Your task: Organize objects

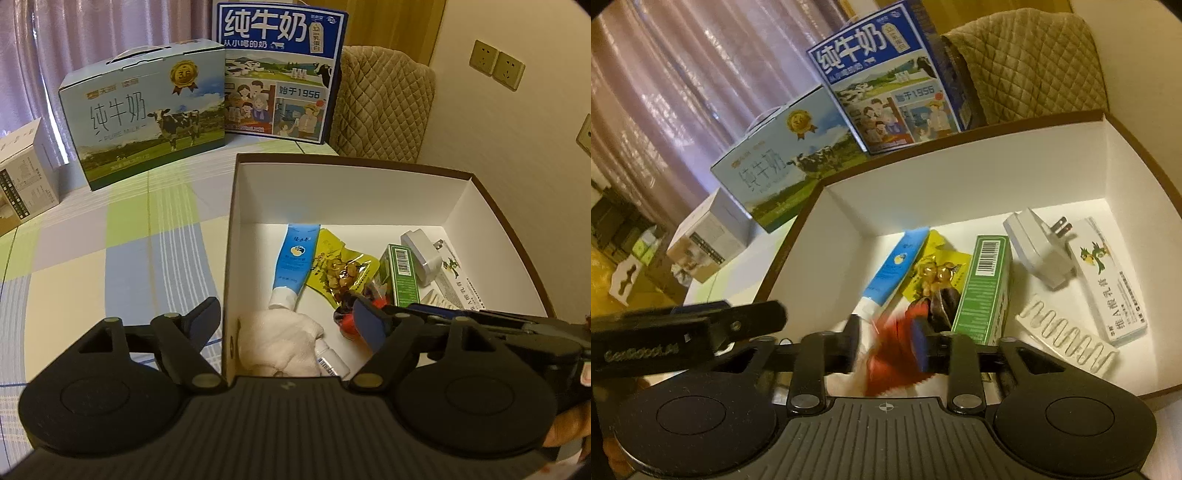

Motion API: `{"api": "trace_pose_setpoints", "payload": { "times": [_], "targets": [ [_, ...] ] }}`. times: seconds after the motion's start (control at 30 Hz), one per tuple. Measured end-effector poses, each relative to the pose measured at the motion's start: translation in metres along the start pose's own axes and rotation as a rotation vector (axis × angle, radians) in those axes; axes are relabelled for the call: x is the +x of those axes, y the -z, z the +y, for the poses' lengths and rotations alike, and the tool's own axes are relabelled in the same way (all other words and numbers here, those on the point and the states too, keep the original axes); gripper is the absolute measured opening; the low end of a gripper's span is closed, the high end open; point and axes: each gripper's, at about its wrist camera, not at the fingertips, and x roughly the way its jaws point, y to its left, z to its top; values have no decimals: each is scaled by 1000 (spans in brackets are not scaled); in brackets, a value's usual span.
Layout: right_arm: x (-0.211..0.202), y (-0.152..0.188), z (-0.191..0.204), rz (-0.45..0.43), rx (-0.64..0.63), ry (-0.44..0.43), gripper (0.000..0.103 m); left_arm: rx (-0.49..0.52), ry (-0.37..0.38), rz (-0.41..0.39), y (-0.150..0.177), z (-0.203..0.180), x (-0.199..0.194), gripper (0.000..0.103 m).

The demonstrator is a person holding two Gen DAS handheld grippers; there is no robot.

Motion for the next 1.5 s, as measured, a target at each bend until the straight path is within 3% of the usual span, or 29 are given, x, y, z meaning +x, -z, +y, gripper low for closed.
{"api": "trace_pose_setpoints", "payload": {
  "times": [0.3, 0.57, 0.7, 0.9, 1.2, 1.5],
  "targets": [
    [-14, -4, -10, -38, 28, 52, 61, -24, -9, -5, 9, 9, -13, 86],
    [-30, 2, 2, -71, -74, 153, 75, -31, -20, -7, 17, 11, -28, 93],
    [-39, 9, 12, -84, -124, 172, 76, -30, -33, -9, 23, 10, -41, 96],
    [-56, 23, 31, -96, -142, 129, 77, -54, -53, -12, 43, 15, -64, 99],
    [-69, 75, 52, -21, -188, 66, 78, -72, -153, -29, 101, 36, -102, 102],
    [-96, 113, 69, -30, -254, 44, 78, -140, -186, -60, 155, 56, -153, 102]
  ]
}}
